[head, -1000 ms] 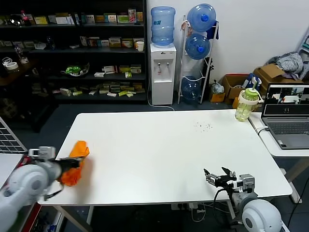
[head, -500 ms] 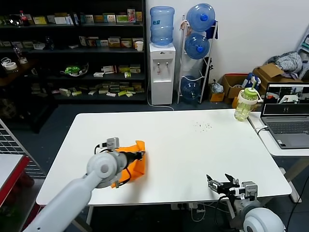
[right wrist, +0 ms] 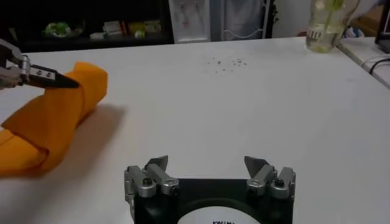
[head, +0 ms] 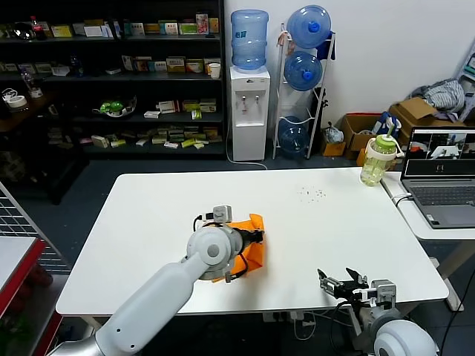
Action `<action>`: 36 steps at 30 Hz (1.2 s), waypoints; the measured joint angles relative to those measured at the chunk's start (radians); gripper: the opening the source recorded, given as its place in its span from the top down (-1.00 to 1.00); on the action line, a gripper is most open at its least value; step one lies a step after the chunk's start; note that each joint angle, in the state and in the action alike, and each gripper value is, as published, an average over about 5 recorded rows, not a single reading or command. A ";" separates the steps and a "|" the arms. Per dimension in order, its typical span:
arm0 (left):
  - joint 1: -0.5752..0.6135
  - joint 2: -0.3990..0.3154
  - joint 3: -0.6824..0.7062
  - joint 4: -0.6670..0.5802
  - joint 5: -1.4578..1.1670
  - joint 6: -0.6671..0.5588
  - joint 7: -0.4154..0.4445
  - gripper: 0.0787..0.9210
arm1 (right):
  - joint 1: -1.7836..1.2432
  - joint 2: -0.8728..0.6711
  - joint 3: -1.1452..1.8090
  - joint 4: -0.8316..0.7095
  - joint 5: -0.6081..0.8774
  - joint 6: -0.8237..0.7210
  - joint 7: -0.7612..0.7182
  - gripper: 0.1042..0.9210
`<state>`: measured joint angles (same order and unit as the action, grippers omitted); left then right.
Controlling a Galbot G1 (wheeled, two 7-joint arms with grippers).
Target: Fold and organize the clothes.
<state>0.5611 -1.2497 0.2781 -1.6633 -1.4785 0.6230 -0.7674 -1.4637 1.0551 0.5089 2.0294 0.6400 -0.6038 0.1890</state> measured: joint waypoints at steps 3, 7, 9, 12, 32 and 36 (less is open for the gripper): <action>-0.011 -0.026 0.013 0.017 0.008 0.000 -0.006 0.97 | 0.001 0.001 -0.001 -0.001 0.001 -0.001 0.000 -0.76; -0.022 -0.051 0.020 0.037 0.017 0.000 -0.010 0.96 | 0.004 0.002 -0.004 -0.005 0.002 0.000 0.000 -0.76; -0.025 -0.063 0.021 0.045 0.023 0.000 -0.011 0.93 | 0.006 0.003 -0.006 -0.008 0.001 0.005 -0.002 -0.76; -0.022 -0.077 0.015 0.050 0.032 -0.001 -0.006 0.77 | 0.012 0.004 -0.007 -0.014 -0.006 0.022 -0.014 -0.76; 0.605 0.077 -0.685 -0.237 0.503 -0.290 0.618 -0.60 | -0.070 0.049 0.221 -0.116 -0.115 0.427 -0.246 -0.76; 0.768 0.057 -0.830 -0.246 0.654 -0.455 0.775 -0.74 | -0.113 0.086 0.284 -0.128 -0.149 0.532 -0.297 -0.76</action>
<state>1.3292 -1.1927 -0.5519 -1.9094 -0.8243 0.1679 0.0077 -1.5763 1.1410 0.7925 1.9014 0.4905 -0.0714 -0.1084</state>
